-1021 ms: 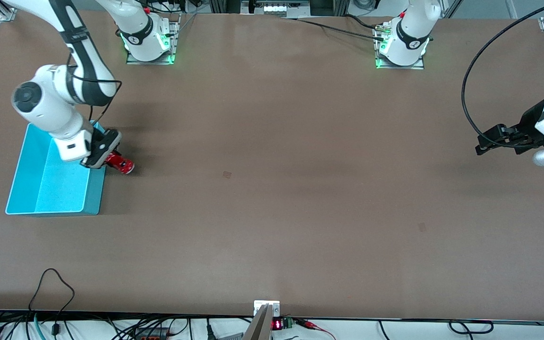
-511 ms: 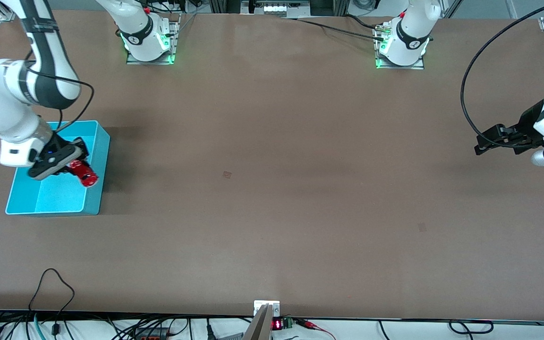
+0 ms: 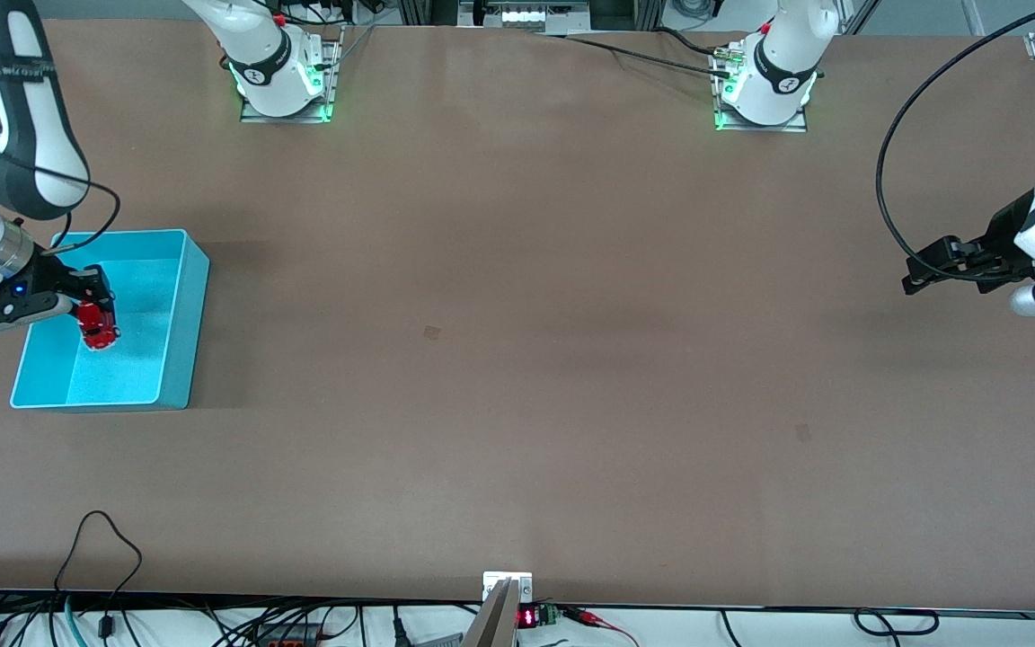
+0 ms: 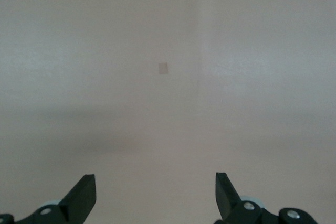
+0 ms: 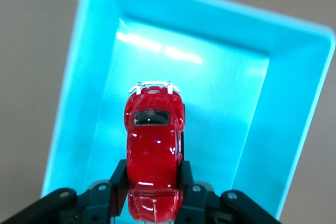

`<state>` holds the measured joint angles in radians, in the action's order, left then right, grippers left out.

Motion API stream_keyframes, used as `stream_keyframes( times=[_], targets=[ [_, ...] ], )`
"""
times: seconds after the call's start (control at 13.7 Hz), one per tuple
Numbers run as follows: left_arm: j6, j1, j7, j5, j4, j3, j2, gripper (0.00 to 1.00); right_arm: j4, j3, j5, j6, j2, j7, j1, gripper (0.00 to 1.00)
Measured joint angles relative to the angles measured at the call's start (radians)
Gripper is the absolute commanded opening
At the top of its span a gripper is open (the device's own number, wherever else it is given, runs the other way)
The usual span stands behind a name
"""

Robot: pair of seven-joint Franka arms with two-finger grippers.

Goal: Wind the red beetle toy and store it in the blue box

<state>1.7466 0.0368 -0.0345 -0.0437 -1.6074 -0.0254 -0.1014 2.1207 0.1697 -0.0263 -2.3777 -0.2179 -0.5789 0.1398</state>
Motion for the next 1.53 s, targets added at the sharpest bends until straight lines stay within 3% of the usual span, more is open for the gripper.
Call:
stream_keyframes(
  times=[0.8, 0.88, 1.09, 1.17, 1.53],
  targets=[
    [-0.006, 0.000, -0.025, 0.000, 0.003, 0.000, 0.007, 1.00, 0.016, 0.081, 0.000, 0.012, -0.184, 0.108, 0.001, 0.00],
    [-0.010, 0.000, -0.025, 0.000, 0.003, 0.000, 0.008, 1.00, 0.016, 0.081, -0.001, 0.012, -0.184, 0.110, 0.000, 0.09],
    [-0.045, 0.001, -0.025, 0.000, 0.004, 0.000, 0.014, 1.00, 0.017, 0.081, -0.022, 0.013, -0.184, 0.113, 0.000, 0.83],
    [-0.047, 0.001, -0.025, 0.000, 0.004, 0.000, 0.015, 1.00, 0.017, 0.081, -0.025, 0.013, -0.184, 0.114, 0.000, 1.00],
    [-0.064, 0.004, 0.018, 0.000, 0.004, 0.002, 0.020, 1.00, -0.009, 0.079, -0.027, 0.019, -0.153, 0.114, -0.010, 1.00]
  ],
)
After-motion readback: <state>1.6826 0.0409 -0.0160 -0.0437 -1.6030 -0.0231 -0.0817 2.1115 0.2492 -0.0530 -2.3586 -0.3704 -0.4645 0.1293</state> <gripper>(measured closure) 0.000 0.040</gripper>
